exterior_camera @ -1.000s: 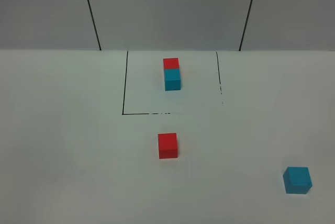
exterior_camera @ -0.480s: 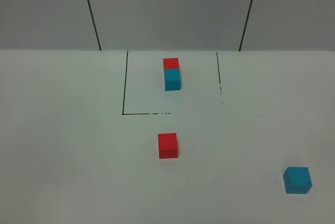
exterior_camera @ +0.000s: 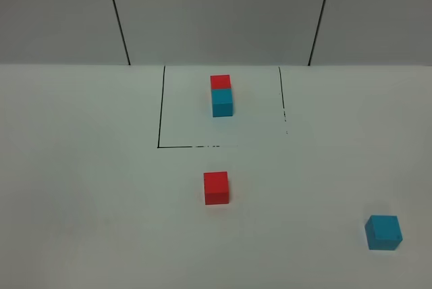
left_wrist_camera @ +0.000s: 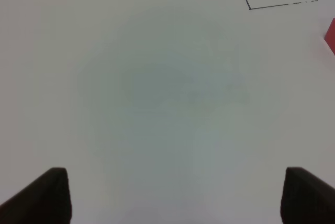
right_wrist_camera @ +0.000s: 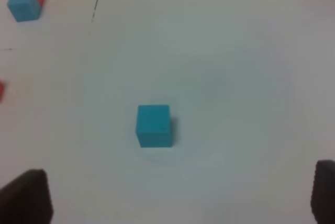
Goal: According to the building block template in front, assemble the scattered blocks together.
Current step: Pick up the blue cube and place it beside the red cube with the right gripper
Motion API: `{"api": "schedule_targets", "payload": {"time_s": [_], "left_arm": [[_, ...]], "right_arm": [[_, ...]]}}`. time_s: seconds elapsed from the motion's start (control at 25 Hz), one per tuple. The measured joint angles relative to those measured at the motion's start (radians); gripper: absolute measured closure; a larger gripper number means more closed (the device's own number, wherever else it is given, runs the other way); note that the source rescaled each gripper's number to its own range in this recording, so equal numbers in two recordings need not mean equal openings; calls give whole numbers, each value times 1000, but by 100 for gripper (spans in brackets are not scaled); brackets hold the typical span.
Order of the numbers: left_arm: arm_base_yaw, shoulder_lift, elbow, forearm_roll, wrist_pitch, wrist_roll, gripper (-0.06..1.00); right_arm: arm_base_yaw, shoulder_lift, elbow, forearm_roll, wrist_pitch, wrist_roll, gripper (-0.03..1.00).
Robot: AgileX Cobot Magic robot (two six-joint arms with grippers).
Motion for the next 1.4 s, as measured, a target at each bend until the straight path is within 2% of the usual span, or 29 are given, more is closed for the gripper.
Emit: {"api": "schedule_targets", "payload": {"time_s": [0.16,0.36,0.56,0.68,1.0,1.4], "left_arm": [[0,0,0,0,-1,0,5],[0,0,0,0,-1,0,5],[0,0,0,0,-1,0,5],[0,0,0,0,-1,0,5],[0,0,0,0,-1,0,5],[0,0,0,0,-1,0,5]], "right_arm": [[0,264,-83,58,-5,-14,-3],[0,745,-192,101,-56,-106,-3],[0,1168,-293,258,-128,-201,-3],[0,1360,-321,299,-173,-228,-3],[0,1606,-323,266,-346,-233,-3],[45,1725,-323,237,-438,-220,-3]]}}
